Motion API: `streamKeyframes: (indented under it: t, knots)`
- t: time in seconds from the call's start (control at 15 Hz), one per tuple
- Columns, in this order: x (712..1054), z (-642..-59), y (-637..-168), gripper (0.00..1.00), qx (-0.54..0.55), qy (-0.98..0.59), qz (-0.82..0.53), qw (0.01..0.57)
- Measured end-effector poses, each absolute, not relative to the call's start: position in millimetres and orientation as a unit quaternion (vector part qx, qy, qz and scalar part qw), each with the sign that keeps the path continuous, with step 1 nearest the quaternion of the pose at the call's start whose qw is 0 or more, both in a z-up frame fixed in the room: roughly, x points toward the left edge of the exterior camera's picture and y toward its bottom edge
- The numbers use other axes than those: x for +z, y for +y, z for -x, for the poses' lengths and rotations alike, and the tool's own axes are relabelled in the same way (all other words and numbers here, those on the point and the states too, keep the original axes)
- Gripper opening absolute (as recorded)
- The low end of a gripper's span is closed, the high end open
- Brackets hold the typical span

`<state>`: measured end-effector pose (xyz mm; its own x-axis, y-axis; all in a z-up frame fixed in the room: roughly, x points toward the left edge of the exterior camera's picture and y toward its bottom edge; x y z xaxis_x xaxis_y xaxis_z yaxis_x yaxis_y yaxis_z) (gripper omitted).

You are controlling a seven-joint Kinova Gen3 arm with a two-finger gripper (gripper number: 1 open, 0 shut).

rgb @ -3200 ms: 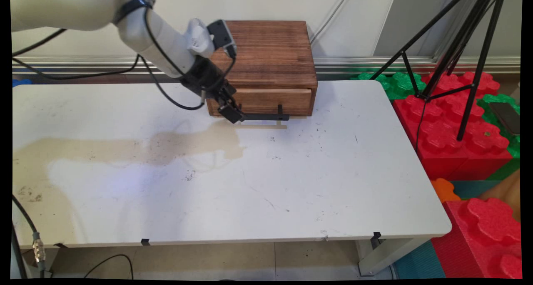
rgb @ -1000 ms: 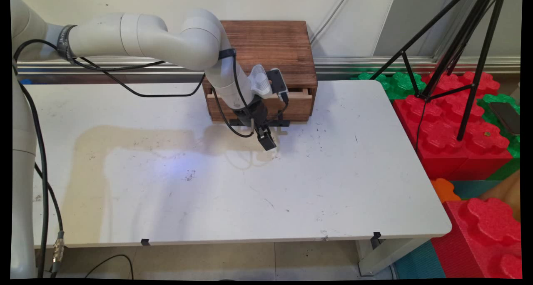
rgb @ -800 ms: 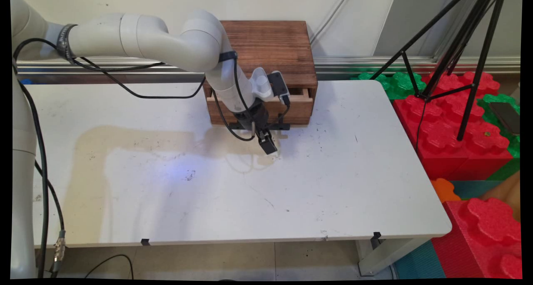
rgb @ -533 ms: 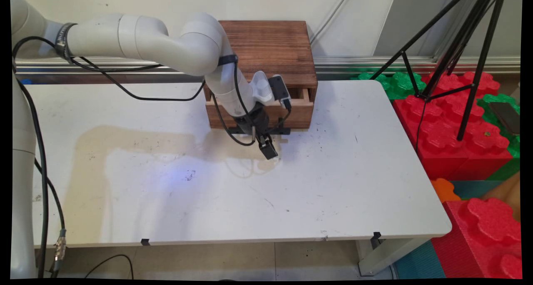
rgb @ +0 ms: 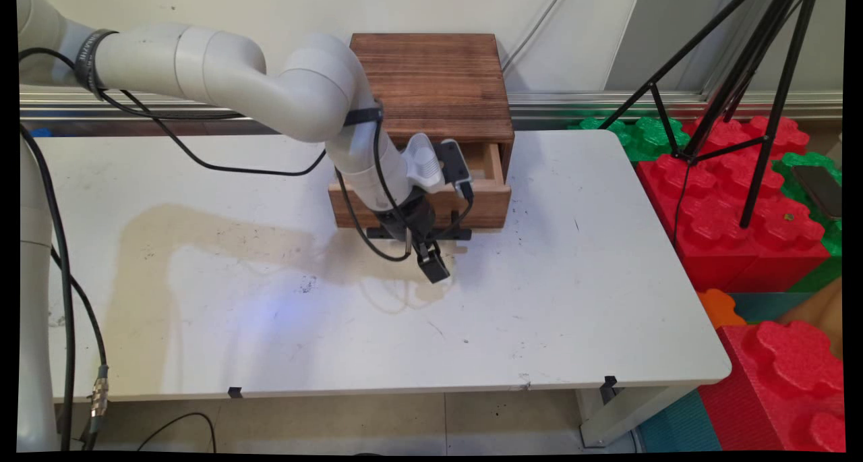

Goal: Open the drawer

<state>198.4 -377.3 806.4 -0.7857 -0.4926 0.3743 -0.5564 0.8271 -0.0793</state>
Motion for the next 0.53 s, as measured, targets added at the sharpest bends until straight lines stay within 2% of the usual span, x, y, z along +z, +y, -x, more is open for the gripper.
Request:
streamKeyframes:
  t: [0.53]
  knots:
    - [809,-188,-343,1.0,0.086,-0.943,-0.271,0.171]
